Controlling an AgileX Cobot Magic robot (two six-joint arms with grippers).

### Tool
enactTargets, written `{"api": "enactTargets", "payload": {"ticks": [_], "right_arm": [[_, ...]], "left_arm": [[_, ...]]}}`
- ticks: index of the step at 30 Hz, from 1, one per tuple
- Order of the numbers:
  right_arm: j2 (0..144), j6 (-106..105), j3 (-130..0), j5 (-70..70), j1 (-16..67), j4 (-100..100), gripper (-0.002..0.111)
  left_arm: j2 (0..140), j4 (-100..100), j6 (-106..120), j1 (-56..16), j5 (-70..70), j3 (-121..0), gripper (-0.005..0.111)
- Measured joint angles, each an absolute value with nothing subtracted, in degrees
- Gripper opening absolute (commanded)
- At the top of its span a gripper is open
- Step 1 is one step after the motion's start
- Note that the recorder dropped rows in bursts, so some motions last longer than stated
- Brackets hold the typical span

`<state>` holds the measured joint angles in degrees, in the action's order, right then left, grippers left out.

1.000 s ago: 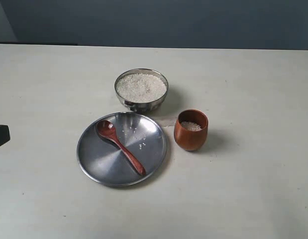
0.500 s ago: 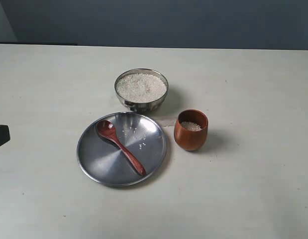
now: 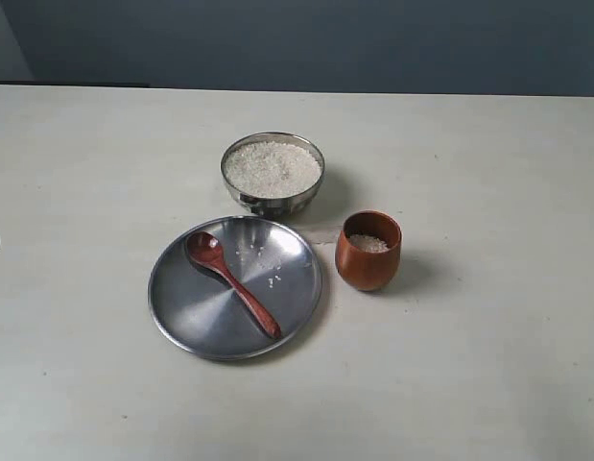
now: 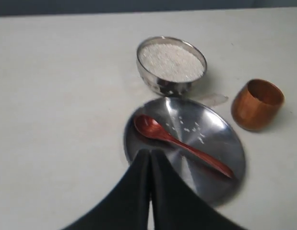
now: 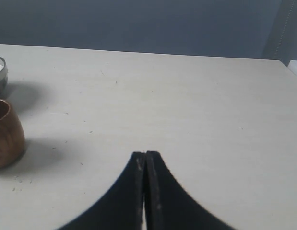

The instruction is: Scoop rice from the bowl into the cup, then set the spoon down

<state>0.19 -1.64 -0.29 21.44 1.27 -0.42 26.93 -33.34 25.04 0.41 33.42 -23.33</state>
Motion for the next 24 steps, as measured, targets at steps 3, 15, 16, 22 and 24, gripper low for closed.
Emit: {"api": "enactTargets", "payload": {"ticks": [3,15,16,22,24], "right_arm": [[0.19,-1.64,-0.29,21.44,1.27,-0.42,0.0],[0.19,-1.64,-0.29,21.44,1.27,-0.42,0.0],[0.19,-1.64,-0.29,21.44,1.27,-0.42,0.0],[0.19,-1.64,-0.29,21.44,1.27,-0.42,0.0],[0.19,-1.55,-0.29,21.44,1.27,-0.42,0.0]], "left_arm": [[25.66,-29.89,25.69,0.41,28.31,-23.22,0.0],[16.72,-18.22,26.21,0.41,18.33,-15.13,0.0],[15.76,-17.8,26.21,0.41,17.83,-14.22,0.0],[11.58,-16.42,26.21,0.41,15.71,-9.82,0.0],[10.59,-16.29,26.21,0.41,15.33,-8.65,0.0]]}}
